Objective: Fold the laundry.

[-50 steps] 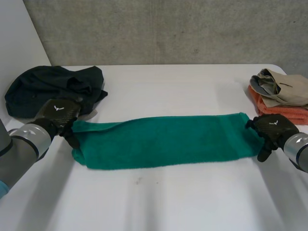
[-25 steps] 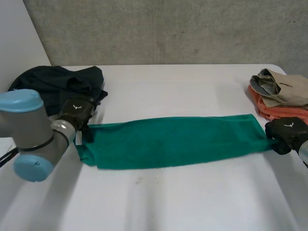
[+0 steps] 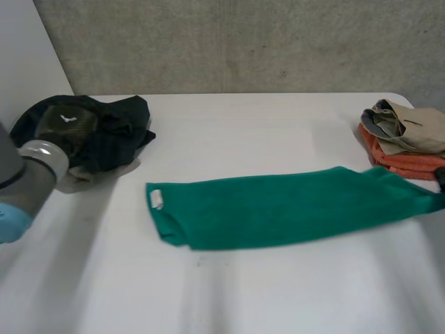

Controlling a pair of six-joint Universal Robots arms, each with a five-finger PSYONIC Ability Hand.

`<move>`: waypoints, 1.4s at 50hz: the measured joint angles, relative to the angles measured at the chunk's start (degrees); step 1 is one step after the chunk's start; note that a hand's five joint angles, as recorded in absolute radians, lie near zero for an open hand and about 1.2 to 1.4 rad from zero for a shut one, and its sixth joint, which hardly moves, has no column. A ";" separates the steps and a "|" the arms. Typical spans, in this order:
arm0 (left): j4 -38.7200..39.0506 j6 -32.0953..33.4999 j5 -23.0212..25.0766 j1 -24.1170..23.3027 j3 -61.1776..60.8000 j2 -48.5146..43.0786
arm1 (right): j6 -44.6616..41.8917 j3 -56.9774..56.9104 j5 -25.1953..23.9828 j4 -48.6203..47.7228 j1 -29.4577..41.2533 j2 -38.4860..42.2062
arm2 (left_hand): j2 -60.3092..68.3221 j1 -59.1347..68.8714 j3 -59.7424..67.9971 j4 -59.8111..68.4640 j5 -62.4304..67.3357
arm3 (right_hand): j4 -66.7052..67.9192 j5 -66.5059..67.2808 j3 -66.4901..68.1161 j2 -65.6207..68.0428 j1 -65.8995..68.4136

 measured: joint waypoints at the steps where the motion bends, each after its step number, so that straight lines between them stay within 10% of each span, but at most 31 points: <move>1: 0.13 -0.59 0.44 0.51 -0.92 1.31 | -1.92 -0.91 1.80 0.39 -0.37 -0.42 | 0.00 0.00 0.00 0.00 0.00 | 0.00 0.00 0.00 0.00 0.00; 10: 0.57 -4.41 6.26 4.18 -8.06 9.99 | -9.24 -5.27 7.80 -1.15 10.76 -4.33 | 0.00 0.00 0.00 0.00 0.00 | 0.05 0.37 0.31 0.01 0.00; 25: 0.58 -6.13 7.29 0.66 -13.66 11.23 | -12.67 -0.70 -3.12 -18.22 55.64 3.36 | 0.00 0.00 0.00 0.00 0.00 | 0.08 0.50 0.31 0.05 0.00; 28: 0.66 -6.14 6.92 -0.91 -14.23 10.71 | -14.81 -1.53 -1.50 -18.06 59.12 6.87 | 0.00 0.00 0.00 0.00 0.00 | -19.96 -18.31 -19.53 -20.16 -17.97; 33: 0.68 -6.12 5.94 -4.03 -14.19 10.26 | -12.71 -2.71 4.12 -16.44 60.33 7.93 | 0.00 0.00 0.00 0.00 0.00 | -55.05 -54.21 -54.91 -54.93 -51.09; 44: 0.76 -7.21 2.65 -12.87 -10.80 11.13 | 20.27 1.85 4.62 -10.09 48.31 -7.24 | 0.00 0.00 0.00 0.00 0.00 | -56.55 -54.72 -56.05 -55.47 -51.19; 52: 1.01 -7.12 0.72 -21.16 -9.06 7.75 | 22.18 3.78 2.36 2.90 36.45 -5.57 | 0.00 0.00 0.00 0.00 0.00 | -56.36 -54.53 -55.80 -55.25 -51.04; 60: 0.58 -6.85 -2.19 -23.30 -7.96 5.37 | 13.76 3.52 4.02 3.28 29.56 -1.05 | 0.00 0.00 0.00 0.00 0.00 | -3.65 -3.06 -2.88 -1.65 -1.45; 70: 0.22 -7.26 -2.65 -17.33 -9.80 10.62 | 10.81 -2.28 7.87 -7.00 44.97 -5.30 | 0.00 0.00 0.00 0.00 0.00 | -0.04 0.56 0.02 0.05 -1.39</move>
